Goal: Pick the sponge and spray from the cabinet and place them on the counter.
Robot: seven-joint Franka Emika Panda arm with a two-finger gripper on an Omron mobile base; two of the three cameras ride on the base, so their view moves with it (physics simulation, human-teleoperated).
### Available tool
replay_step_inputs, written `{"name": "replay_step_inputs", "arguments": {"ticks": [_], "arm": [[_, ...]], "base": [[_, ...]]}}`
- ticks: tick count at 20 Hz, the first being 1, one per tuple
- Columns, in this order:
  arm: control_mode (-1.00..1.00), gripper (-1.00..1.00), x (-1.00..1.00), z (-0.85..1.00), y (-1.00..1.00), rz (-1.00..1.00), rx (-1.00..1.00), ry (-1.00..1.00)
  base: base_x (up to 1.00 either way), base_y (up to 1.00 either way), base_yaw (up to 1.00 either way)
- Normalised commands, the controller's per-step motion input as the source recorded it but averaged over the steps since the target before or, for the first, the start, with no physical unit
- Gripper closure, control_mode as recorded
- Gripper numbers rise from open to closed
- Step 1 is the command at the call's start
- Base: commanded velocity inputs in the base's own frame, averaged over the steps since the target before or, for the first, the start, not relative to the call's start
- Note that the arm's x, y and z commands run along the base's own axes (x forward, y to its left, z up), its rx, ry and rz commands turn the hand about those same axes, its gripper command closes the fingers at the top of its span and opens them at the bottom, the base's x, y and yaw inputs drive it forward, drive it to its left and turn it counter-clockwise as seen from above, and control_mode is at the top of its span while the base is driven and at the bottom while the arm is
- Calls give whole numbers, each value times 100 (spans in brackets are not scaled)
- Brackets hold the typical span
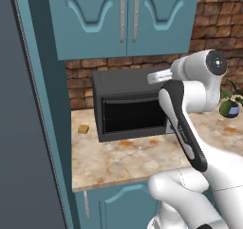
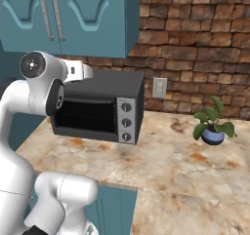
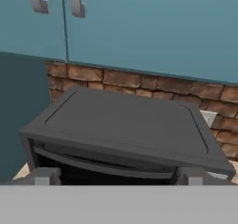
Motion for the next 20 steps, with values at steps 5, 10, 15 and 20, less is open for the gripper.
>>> {"name": "replay_step_inputs", "arguments": {"ticks": [5, 10, 15, 20], "arm": [[-100, -100, -2, 37, 9, 3, 0, -14], [-100, -100, -23, 22, 15, 3, -2, -18], [-100, -100, -32, 13, 16, 2, -3, -22], [-100, -100, -8, 36, 5, 0, -2, -23]], "base": [[0, 0, 0], [0, 0, 0], [0, 0, 0], [0, 0, 0]]}}
